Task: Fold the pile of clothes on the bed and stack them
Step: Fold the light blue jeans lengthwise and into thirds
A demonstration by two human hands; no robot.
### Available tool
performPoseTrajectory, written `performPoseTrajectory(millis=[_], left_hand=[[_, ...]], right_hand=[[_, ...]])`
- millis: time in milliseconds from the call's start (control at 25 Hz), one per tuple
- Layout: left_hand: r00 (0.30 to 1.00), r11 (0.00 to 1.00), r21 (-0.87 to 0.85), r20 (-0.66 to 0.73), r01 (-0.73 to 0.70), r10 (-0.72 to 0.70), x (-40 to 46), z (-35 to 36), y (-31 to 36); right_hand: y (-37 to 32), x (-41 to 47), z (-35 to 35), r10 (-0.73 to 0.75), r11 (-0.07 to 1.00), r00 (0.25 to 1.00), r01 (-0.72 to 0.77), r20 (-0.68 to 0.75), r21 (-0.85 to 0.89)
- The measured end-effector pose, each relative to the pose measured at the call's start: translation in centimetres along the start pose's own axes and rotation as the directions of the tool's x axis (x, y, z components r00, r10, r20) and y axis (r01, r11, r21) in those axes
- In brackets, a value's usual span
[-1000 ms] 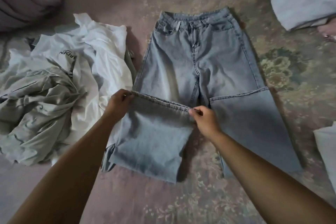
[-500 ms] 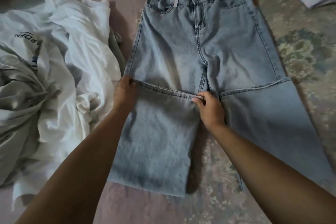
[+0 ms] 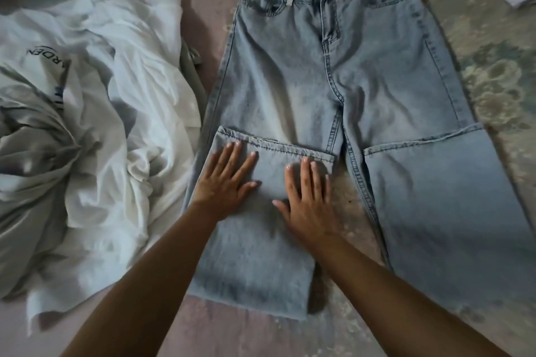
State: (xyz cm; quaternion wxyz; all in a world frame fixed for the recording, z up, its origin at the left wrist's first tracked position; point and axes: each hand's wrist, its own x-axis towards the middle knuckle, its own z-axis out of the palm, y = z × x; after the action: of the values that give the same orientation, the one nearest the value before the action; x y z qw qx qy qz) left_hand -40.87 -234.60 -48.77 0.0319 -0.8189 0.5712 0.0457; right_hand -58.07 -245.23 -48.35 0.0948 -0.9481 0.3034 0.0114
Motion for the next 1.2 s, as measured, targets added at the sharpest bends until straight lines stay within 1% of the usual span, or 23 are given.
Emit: performPoseTrajectory(millis=[40,120,240,320,400,440,520,560,600,640,680,720,800,880,920,960,1040,1080,1120,1160,1200], left_hand=[[0.999,0.999,0.019,0.022,0.036,-0.037,-0.2,0.8,-0.7],[0.995,0.996,-0.011,0.058,0.088,-0.087,-0.3,1.7,-1.2],[0.992,0.992,-0.064,0.074,0.105,-0.1,-0.2,1.0,-0.7],[0.993,0.981,-0.152,0.034,0.12,-0.116,0.4,0.0,-1.6],[0.98,0.941,-0.275,0.025,0.195,-0.196,1.8,-0.9,-2.6],[0.965,0.916,-0.315,0.011,0.25,-0.26,2.4,-1.6,-2.8],[0.906,0.826,-0.397,0.032,0.399,-0.422,3.7,-3.0,-2.7],[0.858,0.765,-0.415,0.085,0.493,-0.507,4.4,-3.7,-2.5],[0.798,0.697,-0.429,0.108,0.575,-0.593,4.7,-4.1,-2.2],[0.749,0.641,-0.457,0.09,0.616,-0.656,4.7,-4.4,-2.0],[0.724,0.611,-0.486,0.071,0.626,-0.686,4.7,-4.6,-1.8],[0.723,0.61,-0.489,0.063,0.623,-0.688,4.6,-4.7,-1.8],[0.758,0.672,-0.429,0.048,0.604,-0.651,4.3,-4.8,-1.8],[0.758,0.722,-0.358,-0.057,0.592,-0.65,3.8,-4.4,-1.8],[0.752,0.731,-0.328,-0.084,0.599,-0.654,3.0,-4.4,-1.8],[0.762,0.747,-0.311,-0.097,0.588,-0.64,1.5,-4.3,-1.6],[0.798,0.778,-0.31,-0.087,0.547,-0.596,-2.4,-3.4,-1.0],[0.804,0.777,-0.309,-0.059,0.549,-0.592,-4.4,-3.3,-0.7],[0.804,0.77,-0.293,-0.004,0.567,-0.594,-5.9,-3.0,-0.4],[0.792,0.747,-0.297,0.057,0.595,-0.608,-6.9,-2.7,-0.4],[0.77,0.712,-0.321,0.097,0.624,-0.631,-7.4,-2.6,-0.5]], right_hand=[[0.1,0.1,0.8,0.013,1.0,0.999,-0.012,0.047,-0.026],[0.5,0.3,1.8,0.022,0.999,0.994,-0.017,0.105,-0.045],[0.6,0.4,2.3,0.026,0.998,0.992,-0.019,0.125,-0.06],[0.4,0.4,1.7,0.038,0.998,0.99,-0.032,0.135,-0.052],[0.3,0.4,1.3,0.04,0.998,0.988,-0.032,0.152,-0.054],[0.3,0.6,1.1,0.037,0.998,0.985,-0.028,0.169,-0.056],[0.4,0.7,1.0,0.036,0.997,0.985,-0.025,0.169,-0.068],[0.4,0.8,1.1,0.038,0.996,0.986,-0.026,0.16,-0.08],[0.3,0.9,1.0,0.037,0.996,0.986,-0.022,0.16,-0.091],[0.4,1.0,1.1,0.025,0.995,0.988,-0.01,0.152,-0.1],[0.4,1.0,1.1,0.013,0.994,0.988,0.004,0.152,-0.112],[0.4,1.0,1.1,0.009,0.992,0.987,0.011,0.158,-0.123],[0.4,1.2,0.9,-0.007,0.99,0.987,0.028,0.157,-0.137],[-0.2,1.9,0.0,-0.016,0.994,0.989,0.032,0.146,-0.108],[-0.6,2.5,-0.6,-0.036,0.995,0.991,0.048,0.131,-0.09],[-1.2,3.3,-1.0,-0.074,0.995,0.992,0.08,0.101,-0.057],[-2.8,6.1,-1.9,-0.209,0.976,0.977,0.207,0.031,0.067],[-4.1,8.0,-2.7,-0.262,0.954,0.964,0.253,0.041,0.158],[-5.6,9.9,-3.4,-0.3,0.933,0.949,0.271,0.097,0.236],[-7.1,11.7,-3.9,-0.321,0.928,0.927,0.267,0.193,0.26],[-8.4,13.3,-3.9,-0.303,0.938,0.917,0.239,0.26,0.25]])
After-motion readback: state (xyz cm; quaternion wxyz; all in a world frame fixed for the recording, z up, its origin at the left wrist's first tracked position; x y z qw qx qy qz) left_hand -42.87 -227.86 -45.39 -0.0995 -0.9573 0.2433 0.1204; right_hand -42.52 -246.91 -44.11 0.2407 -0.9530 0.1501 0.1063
